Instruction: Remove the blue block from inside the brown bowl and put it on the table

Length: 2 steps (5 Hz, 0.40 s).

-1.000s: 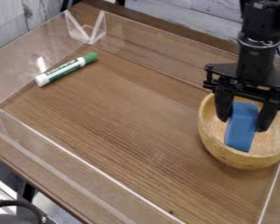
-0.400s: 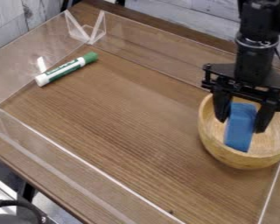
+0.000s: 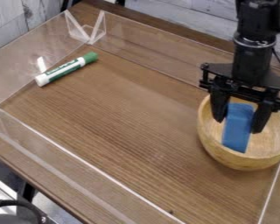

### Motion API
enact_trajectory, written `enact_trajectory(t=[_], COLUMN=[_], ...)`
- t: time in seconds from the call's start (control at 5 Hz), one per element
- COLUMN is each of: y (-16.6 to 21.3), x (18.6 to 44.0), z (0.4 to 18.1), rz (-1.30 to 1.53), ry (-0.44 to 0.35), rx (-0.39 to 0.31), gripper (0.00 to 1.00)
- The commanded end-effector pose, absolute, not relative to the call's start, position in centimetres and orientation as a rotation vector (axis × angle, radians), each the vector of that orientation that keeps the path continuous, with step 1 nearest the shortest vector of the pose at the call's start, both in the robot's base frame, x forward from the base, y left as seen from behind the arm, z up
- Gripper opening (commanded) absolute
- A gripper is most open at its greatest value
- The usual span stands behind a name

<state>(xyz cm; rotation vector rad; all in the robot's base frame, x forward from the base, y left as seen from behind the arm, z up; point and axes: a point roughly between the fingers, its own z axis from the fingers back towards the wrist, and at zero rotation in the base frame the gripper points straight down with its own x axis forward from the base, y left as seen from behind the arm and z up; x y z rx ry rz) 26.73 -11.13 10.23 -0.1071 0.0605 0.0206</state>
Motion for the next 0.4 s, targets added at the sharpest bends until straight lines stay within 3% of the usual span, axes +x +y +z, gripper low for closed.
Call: enact_trajectory(t=[0.0, 0.2], y=[-10.70, -10.55], x=[26.92, 26.77], z=[12.17, 12.19], rz=[0.019, 0.009], ry=[0.007, 0.013], rx=[-0.123, -0.120], gripper=[0.00, 0.00])
